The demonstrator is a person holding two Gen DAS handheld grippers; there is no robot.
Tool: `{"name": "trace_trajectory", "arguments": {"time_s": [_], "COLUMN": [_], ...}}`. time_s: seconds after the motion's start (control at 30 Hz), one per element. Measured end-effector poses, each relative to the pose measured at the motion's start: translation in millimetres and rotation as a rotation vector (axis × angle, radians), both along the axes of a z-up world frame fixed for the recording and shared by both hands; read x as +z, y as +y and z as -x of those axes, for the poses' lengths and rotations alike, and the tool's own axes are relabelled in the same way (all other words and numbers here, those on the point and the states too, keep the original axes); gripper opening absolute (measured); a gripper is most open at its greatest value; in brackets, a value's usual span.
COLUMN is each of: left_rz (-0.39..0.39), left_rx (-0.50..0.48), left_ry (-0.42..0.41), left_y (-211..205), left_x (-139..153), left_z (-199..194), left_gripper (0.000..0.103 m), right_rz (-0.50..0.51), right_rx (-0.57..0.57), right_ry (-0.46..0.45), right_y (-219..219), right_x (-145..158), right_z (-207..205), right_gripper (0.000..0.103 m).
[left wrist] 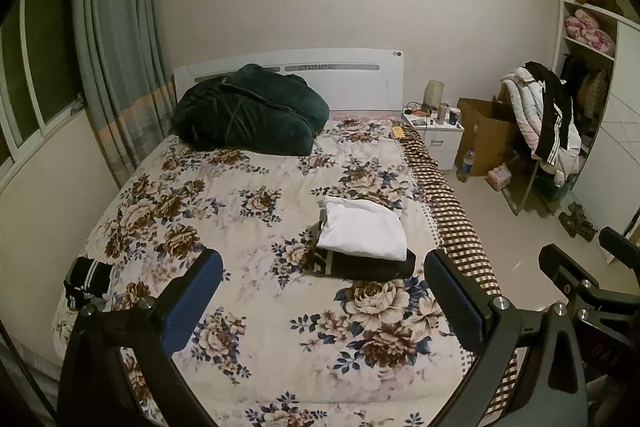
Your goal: Fold small clothes
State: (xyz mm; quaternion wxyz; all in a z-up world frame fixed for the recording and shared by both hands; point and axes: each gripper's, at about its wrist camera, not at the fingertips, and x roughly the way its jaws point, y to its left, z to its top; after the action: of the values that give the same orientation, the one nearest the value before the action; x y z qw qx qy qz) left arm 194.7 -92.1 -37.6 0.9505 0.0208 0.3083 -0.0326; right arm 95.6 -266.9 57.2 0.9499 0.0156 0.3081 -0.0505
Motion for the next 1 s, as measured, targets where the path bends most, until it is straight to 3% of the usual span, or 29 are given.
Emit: {"name": "trace_trajectory", "arguments": {"time_s": [1.0], "left_rz": [-0.003], "left_rx": [0.013], "left_ry": [-0.001], "left_y": [-3.0], "left_x": [-2.9], "left_z": [8.0], "left_gripper": [0.103], "right_rz": [-0.022], "right_rx": [0.004], "right_ry": [0.004], "right_y": [5.4], "right_x": [-2.6], "right_z": [1.0], "right_gripper": [0.103]}}
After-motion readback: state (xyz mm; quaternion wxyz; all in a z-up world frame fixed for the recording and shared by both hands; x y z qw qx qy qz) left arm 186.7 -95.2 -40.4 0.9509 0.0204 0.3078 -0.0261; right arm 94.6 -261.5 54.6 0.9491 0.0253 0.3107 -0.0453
